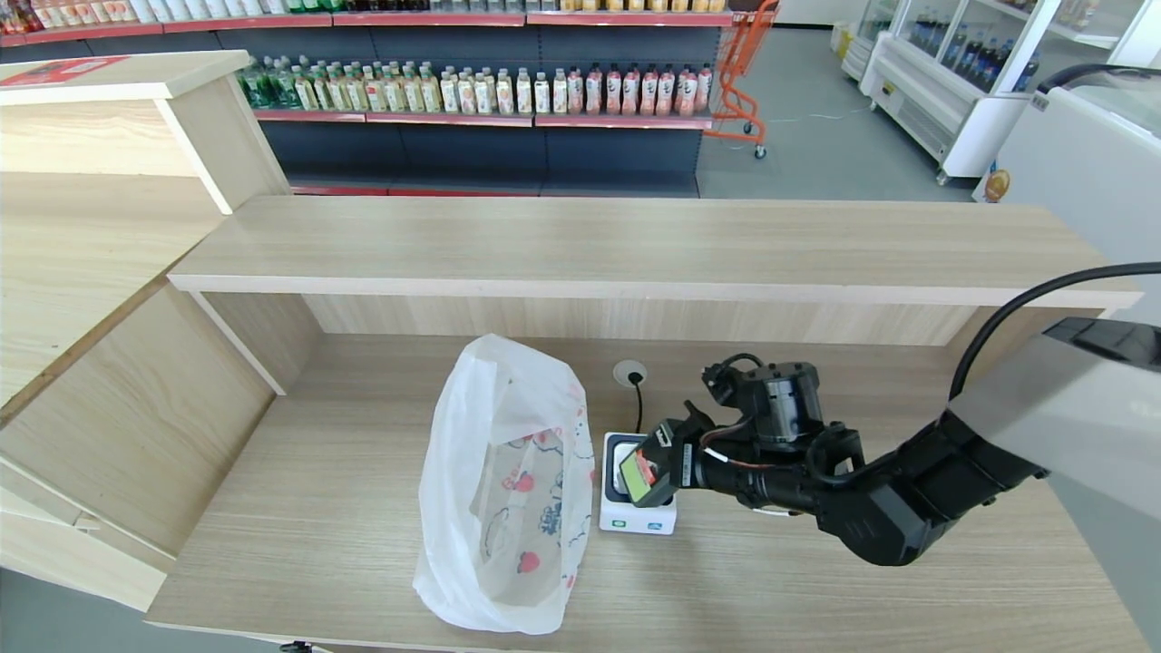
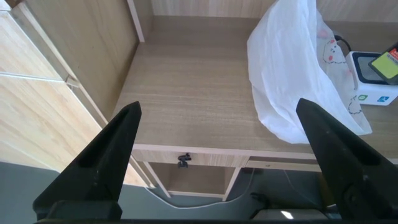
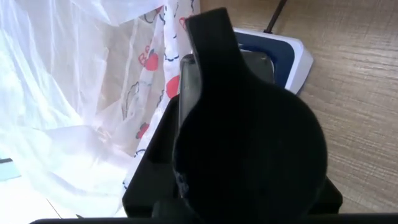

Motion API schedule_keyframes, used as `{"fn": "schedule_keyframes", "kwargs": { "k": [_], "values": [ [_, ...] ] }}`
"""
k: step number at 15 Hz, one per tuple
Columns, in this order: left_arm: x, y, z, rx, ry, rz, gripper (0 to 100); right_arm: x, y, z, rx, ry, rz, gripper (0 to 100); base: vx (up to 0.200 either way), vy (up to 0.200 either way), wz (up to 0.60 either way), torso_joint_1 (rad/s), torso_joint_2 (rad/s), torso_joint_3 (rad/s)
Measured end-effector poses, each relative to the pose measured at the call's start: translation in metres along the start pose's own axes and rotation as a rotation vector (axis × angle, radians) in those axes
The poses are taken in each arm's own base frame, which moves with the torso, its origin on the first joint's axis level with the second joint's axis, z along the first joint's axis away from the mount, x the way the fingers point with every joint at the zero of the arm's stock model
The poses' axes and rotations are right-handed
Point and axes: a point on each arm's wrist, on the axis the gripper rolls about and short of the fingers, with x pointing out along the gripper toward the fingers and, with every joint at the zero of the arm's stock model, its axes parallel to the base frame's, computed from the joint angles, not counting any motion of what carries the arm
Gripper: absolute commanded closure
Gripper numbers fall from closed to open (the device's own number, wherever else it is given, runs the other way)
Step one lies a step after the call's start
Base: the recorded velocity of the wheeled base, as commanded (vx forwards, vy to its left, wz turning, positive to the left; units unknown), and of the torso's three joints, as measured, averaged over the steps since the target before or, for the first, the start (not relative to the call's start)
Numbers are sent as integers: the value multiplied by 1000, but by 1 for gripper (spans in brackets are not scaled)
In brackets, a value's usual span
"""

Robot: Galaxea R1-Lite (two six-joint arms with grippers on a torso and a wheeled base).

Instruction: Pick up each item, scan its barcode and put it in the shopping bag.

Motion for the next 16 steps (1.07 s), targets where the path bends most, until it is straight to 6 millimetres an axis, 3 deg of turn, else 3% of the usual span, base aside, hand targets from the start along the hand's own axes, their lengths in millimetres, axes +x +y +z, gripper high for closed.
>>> {"fn": "schedule_keyframes", "kwargs": {
  "k": [3,6,9,11,13,16],
  "values": [
    [0,0,0,0,0,0,0,4,1,0,-1,-1,3,100,0,0,0,0,0,0],
    [0,0,0,0,0,0,0,-9,6,9,71,-25,10,100,0,0,0,0,0,0],
    [0,0,0,0,0,-1,0,-47,13,40,68,-143,32,100,0,0,0,0,0,0],
    [0,0,0,0,0,0,0,-83,19,58,-51,-232,35,100,0,0,0,0,0,0],
    [0,0,0,0,0,0,0,-113,18,53,-169,-255,14,100,0,0,0,0,0,0],
    [0,0,0,0,0,0,0,-139,12,25,-197,-222,-3,100,0,0,0,0,0,0]
  ]
}}
